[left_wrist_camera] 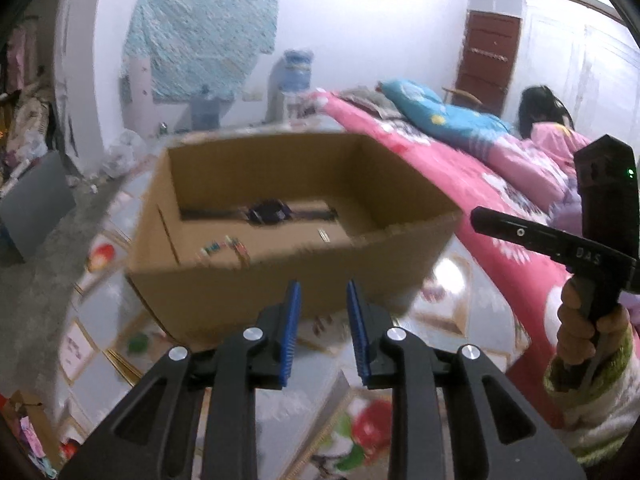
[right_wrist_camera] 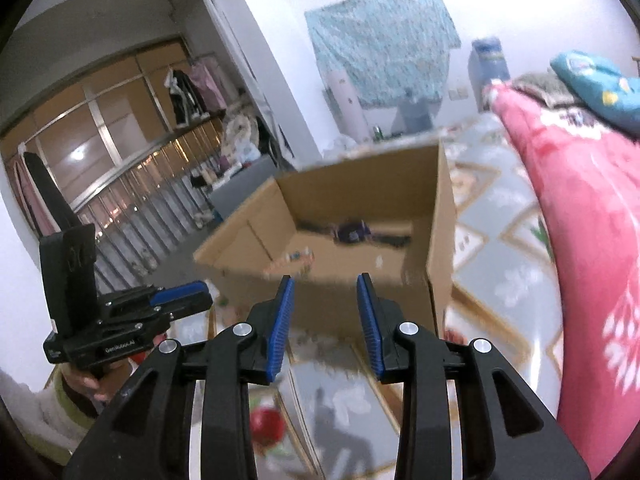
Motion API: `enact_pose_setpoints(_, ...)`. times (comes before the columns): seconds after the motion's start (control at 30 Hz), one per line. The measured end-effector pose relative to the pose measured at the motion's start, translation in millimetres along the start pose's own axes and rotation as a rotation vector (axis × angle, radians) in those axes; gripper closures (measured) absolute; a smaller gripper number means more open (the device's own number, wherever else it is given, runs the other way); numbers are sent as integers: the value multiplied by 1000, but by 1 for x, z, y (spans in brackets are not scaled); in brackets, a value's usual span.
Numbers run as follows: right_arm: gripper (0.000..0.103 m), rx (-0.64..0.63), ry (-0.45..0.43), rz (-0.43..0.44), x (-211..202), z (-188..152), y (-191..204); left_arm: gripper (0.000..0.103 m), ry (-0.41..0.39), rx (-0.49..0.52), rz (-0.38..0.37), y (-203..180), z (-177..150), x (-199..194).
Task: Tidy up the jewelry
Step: 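Grasp a small silver charm beside the box with the left gripper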
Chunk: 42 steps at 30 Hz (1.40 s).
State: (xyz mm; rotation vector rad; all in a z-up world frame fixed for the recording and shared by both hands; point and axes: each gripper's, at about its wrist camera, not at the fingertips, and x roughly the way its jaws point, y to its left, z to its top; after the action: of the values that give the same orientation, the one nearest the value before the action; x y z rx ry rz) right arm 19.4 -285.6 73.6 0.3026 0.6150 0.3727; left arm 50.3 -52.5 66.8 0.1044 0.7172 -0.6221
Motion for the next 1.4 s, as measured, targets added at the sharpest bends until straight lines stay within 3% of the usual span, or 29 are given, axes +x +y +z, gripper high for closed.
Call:
enact_pose_setpoints(0.17, 71, 72, 116, 10, 21, -33, -7, 80, 88, 16, -29, -13, -20, 28)
enact_pose_setpoints(0.33, 73, 106, 196, 20, 42, -56, -5, 80, 138, 38, -12, -19, -28, 60)
enact_pose_setpoints(0.8, 73, 127, 218, 41, 55, -60, -6, 80, 204, 123, 29, -29, -22, 111)
enact_pose_setpoints(1.17, 73, 133, 220, 46, 53, -62, -6, 97, 234, 149, 13, -32, -19, 120)
enact_pose_setpoints(1.4, 73, 134, 215, 45, 51, -63, -8, 99, 240, 107, -13, -23, -18, 118)
